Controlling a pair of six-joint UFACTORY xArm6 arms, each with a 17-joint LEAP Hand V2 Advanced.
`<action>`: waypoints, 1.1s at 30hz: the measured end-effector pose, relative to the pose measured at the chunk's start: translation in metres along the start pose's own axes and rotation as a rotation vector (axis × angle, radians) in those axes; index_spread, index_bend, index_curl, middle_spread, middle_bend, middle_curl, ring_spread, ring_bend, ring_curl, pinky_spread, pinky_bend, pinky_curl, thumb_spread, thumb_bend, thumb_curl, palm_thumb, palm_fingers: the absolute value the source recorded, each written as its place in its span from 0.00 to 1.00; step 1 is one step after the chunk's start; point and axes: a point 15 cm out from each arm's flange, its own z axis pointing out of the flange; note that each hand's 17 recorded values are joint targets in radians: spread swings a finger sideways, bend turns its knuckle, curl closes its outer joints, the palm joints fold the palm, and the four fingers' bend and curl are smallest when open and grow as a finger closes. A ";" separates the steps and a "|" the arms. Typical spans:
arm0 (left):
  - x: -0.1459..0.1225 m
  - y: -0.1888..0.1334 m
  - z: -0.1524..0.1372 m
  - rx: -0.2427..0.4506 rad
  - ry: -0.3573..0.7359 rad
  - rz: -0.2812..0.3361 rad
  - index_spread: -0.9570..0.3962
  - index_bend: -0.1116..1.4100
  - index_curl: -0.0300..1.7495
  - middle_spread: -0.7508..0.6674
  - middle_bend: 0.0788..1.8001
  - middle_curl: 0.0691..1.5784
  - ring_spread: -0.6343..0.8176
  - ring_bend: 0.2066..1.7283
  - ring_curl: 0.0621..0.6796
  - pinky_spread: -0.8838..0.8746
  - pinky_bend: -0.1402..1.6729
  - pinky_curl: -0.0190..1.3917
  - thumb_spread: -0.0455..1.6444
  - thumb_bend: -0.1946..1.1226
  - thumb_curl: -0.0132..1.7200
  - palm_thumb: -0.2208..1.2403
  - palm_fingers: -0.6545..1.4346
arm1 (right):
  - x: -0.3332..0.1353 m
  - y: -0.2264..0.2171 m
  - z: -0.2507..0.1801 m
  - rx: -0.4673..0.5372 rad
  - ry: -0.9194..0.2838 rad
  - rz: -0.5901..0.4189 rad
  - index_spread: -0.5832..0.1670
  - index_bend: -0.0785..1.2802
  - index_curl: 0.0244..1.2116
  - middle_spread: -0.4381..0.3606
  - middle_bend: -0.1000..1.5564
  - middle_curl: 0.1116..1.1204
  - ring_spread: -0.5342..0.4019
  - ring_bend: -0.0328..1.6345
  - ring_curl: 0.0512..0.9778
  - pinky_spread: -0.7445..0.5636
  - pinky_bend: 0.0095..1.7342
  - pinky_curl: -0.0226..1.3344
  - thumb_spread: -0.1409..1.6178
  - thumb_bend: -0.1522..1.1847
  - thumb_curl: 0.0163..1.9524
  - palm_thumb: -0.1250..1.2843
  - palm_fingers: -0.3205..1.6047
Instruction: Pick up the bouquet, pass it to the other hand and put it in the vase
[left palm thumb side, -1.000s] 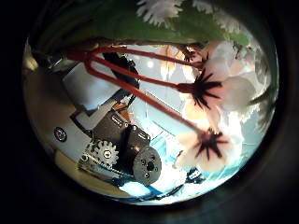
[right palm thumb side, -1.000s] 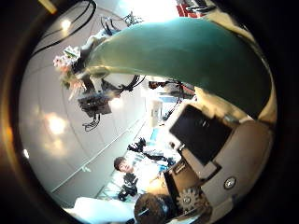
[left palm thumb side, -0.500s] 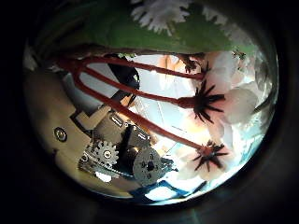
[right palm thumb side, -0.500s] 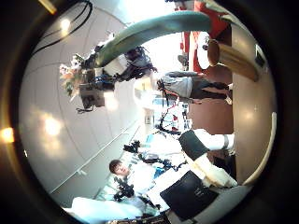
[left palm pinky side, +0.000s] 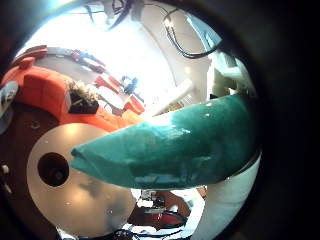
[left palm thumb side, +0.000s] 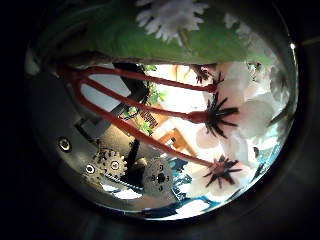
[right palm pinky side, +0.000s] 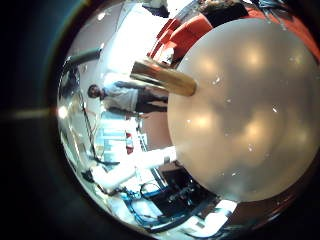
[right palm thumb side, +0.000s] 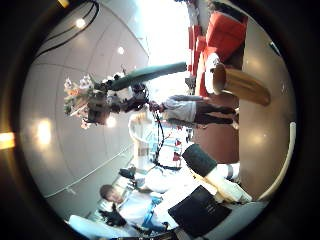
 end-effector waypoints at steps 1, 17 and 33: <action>-0.002 0.001 -0.001 0.004 -0.004 -0.002 0.27 0.70 0.58 0.24 0.72 0.50 0.18 0.85 0.79 0.17 0.69 0.73 0.66 0.15 0.46 0.82 0.85 | 0.000 -0.002 -0.003 0.026 0.008 0.001 0.33 0.15 0.15 0.75 0.16 0.15 0.84 0.24 0.23 0.90 0.27 0.32 0.68 0.10 0.29 0.58 0.11; -0.057 0.018 -0.010 0.033 -0.021 -0.075 0.25 0.68 0.60 0.24 0.73 0.49 0.18 0.85 0.79 0.15 0.67 0.78 0.66 0.14 0.48 0.82 0.85 | 0.020 -0.006 -0.023 0.163 0.047 0.059 0.39 0.16 0.15 0.78 0.17 0.14 0.84 0.22 0.22 0.90 0.26 0.28 0.68 0.10 0.27 0.60 0.13; -0.089 0.029 -0.013 0.051 -0.017 -0.117 0.24 0.67 0.61 0.24 0.73 0.48 0.18 0.85 0.79 0.13 0.65 0.81 0.66 0.14 0.50 0.82 0.85 | 0.025 -0.006 -0.023 0.158 0.050 0.067 0.40 0.16 0.16 0.77 0.17 0.15 0.84 0.23 0.23 0.90 0.26 0.27 0.68 0.10 0.26 0.61 0.14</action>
